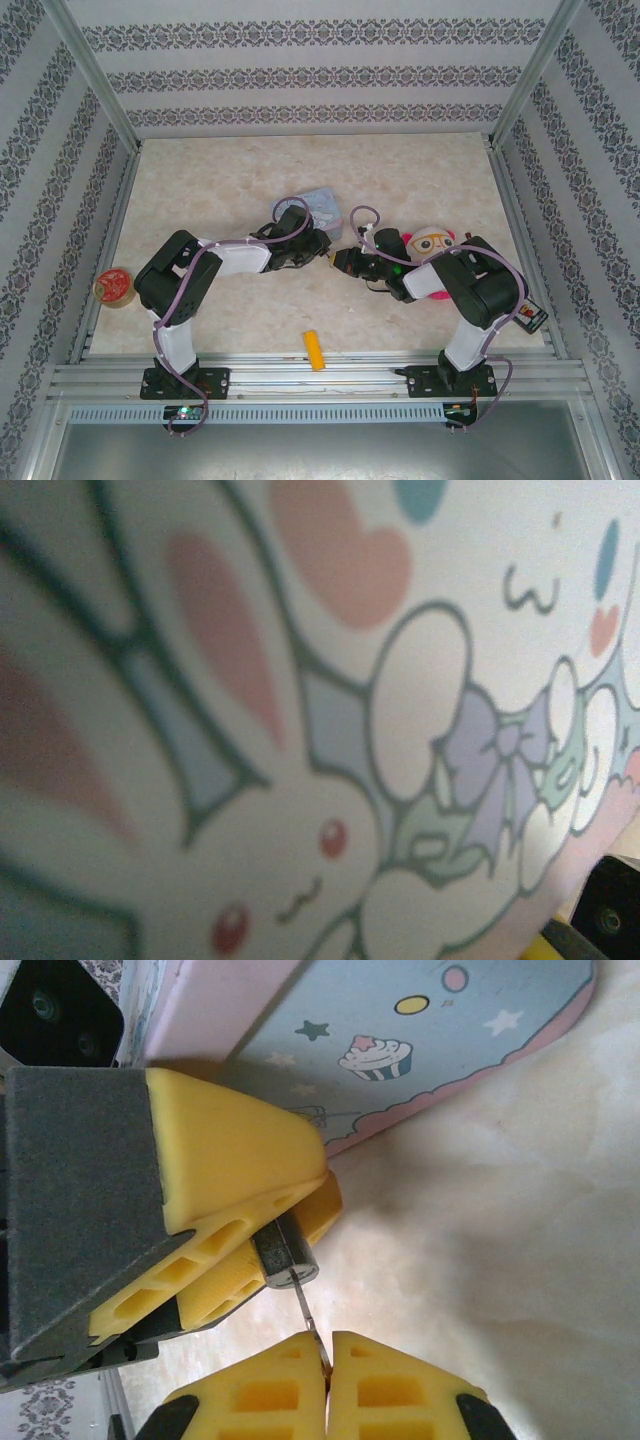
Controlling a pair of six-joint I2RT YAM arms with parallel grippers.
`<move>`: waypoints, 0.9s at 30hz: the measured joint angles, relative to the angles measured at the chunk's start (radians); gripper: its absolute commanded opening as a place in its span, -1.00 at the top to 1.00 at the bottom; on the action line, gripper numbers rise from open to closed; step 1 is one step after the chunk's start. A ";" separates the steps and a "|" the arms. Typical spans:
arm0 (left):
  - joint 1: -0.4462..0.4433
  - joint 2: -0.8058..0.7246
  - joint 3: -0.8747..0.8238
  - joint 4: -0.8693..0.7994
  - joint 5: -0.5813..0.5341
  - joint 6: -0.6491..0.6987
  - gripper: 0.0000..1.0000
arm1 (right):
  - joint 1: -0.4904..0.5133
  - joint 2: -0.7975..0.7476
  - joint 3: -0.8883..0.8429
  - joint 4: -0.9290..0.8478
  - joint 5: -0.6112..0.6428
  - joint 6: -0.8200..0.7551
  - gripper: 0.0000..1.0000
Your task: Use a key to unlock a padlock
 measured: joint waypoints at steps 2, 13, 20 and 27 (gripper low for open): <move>0.002 0.000 -0.002 0.003 0.000 0.002 1.00 | 0.000 0.008 0.000 0.014 -0.006 0.008 1.00; 0.016 0.000 -0.002 0.002 -0.008 0.002 1.00 | -0.002 0.075 0.016 0.101 -0.041 0.098 1.00; 0.017 0.000 0.009 -0.024 -0.011 0.002 1.00 | 0.000 0.075 0.016 0.100 -0.016 0.163 1.00; 0.018 0.000 0.030 -0.080 -0.021 0.003 1.00 | 0.029 0.075 0.014 0.103 0.043 0.232 1.00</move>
